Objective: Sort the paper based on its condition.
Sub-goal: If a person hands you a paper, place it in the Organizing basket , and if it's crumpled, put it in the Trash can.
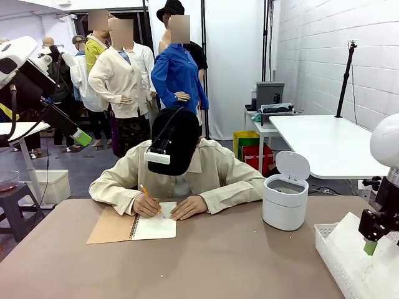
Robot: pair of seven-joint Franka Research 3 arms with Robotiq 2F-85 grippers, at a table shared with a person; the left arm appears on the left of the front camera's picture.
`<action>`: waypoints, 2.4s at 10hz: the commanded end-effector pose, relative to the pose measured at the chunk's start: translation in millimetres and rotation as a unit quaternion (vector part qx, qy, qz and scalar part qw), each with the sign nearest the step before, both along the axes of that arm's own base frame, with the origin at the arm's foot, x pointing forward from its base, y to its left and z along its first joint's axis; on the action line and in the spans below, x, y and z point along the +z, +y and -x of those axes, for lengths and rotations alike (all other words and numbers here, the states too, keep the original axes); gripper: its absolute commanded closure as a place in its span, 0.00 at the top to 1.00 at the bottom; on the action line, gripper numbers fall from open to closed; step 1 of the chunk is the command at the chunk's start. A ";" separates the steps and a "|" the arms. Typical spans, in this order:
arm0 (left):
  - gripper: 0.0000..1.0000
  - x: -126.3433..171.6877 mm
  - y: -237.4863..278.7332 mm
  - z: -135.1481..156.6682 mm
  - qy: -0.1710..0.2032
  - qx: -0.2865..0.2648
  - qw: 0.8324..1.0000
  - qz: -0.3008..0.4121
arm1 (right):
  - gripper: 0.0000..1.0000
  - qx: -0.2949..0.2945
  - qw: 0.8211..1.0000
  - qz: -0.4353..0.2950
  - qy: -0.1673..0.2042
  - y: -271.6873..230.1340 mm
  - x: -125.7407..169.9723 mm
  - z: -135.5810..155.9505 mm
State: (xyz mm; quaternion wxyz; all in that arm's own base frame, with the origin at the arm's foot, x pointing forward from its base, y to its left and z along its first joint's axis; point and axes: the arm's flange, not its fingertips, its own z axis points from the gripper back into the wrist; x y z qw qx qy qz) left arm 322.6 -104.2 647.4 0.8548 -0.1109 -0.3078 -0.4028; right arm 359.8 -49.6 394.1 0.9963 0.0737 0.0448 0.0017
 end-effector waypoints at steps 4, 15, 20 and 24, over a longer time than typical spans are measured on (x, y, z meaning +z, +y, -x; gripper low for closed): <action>1.00 0.3 1.1 0.0 0.000 0.000 1.000 0.001 | 1.00 0.051 0.997 0.057 0.000 -7.7 41.3 -15.6; 1.00 0.3 1.1 0.0 0.000 0.000 1.000 0.001 | 1.00 0.117 0.988 0.048 -0.085 6.1 115.6 -20.3; 1.00 0.3 1.1 0.0 0.000 0.000 1.000 0.001 | 1.00 0.165 0.981 0.009 -0.103 23.6 127.4 -14.9; 1.00 0.3 1.1 0.0 0.000 0.000 1.000 0.001 | 1.00 0.244 0.944 -0.091 -0.200 92.2 187.3 -18.8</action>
